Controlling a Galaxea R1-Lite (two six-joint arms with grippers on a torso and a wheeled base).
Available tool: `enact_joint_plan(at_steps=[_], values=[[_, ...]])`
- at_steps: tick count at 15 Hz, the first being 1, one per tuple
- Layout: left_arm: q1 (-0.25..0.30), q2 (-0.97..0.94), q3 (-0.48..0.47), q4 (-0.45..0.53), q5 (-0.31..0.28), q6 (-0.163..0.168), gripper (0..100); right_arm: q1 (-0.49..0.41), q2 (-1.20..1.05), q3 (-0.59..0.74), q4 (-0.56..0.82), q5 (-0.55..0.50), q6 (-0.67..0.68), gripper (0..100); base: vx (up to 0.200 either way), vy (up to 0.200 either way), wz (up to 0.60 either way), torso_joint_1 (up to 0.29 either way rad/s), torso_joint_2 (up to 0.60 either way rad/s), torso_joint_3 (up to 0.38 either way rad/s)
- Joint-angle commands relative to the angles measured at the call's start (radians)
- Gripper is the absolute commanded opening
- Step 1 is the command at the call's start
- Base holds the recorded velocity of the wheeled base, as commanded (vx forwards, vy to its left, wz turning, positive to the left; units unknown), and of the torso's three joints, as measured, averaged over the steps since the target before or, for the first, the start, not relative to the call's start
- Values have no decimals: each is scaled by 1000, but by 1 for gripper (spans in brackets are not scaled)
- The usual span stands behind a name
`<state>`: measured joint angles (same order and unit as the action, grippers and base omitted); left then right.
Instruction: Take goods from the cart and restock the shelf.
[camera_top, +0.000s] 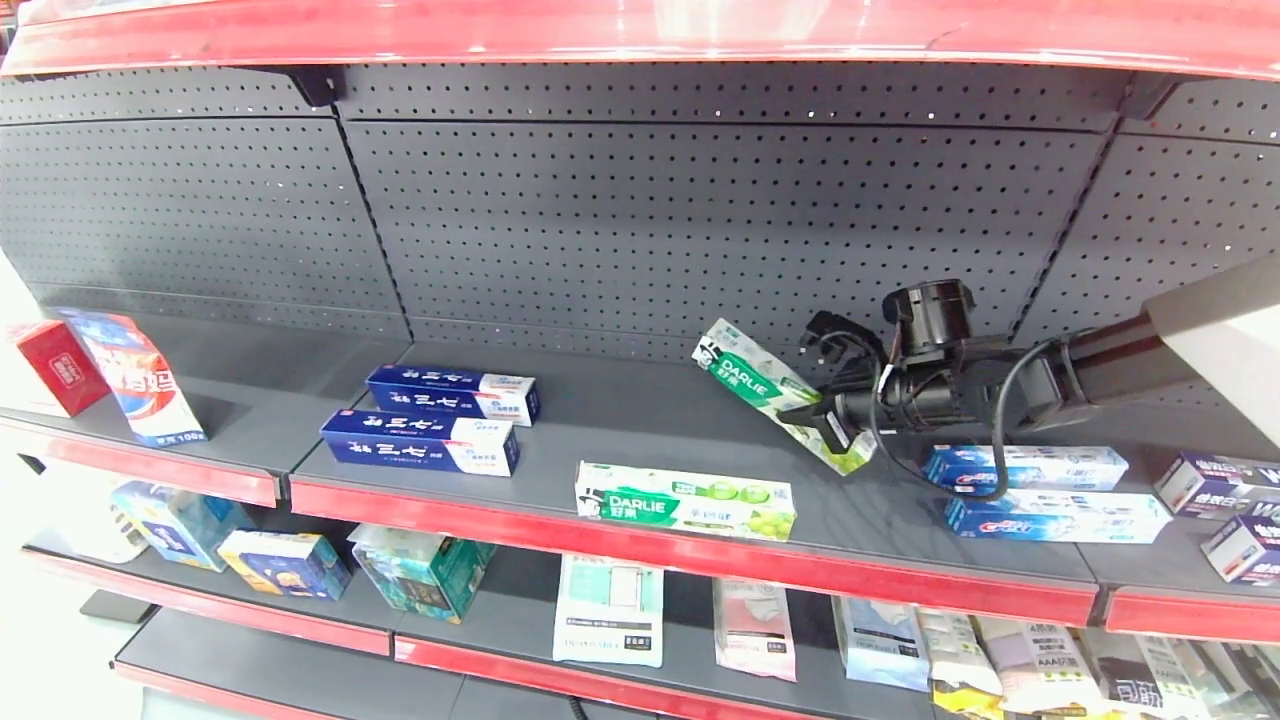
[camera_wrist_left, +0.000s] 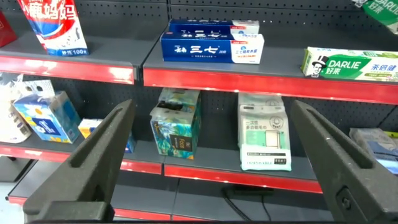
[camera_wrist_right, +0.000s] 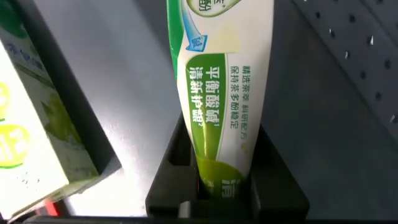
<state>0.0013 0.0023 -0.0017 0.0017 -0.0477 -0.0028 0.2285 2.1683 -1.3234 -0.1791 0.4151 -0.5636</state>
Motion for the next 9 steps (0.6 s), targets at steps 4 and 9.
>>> enact_joint_plan(at_steps=[4,9], values=[[0,1,0,0,0,0,100,38,28,-2,0,-12,-94,0,0,0,0,0,0,0],[0,1,0,0,0,0,100,78,59,-37,0,-50,-130,0,0,0,0,0,0,0]])
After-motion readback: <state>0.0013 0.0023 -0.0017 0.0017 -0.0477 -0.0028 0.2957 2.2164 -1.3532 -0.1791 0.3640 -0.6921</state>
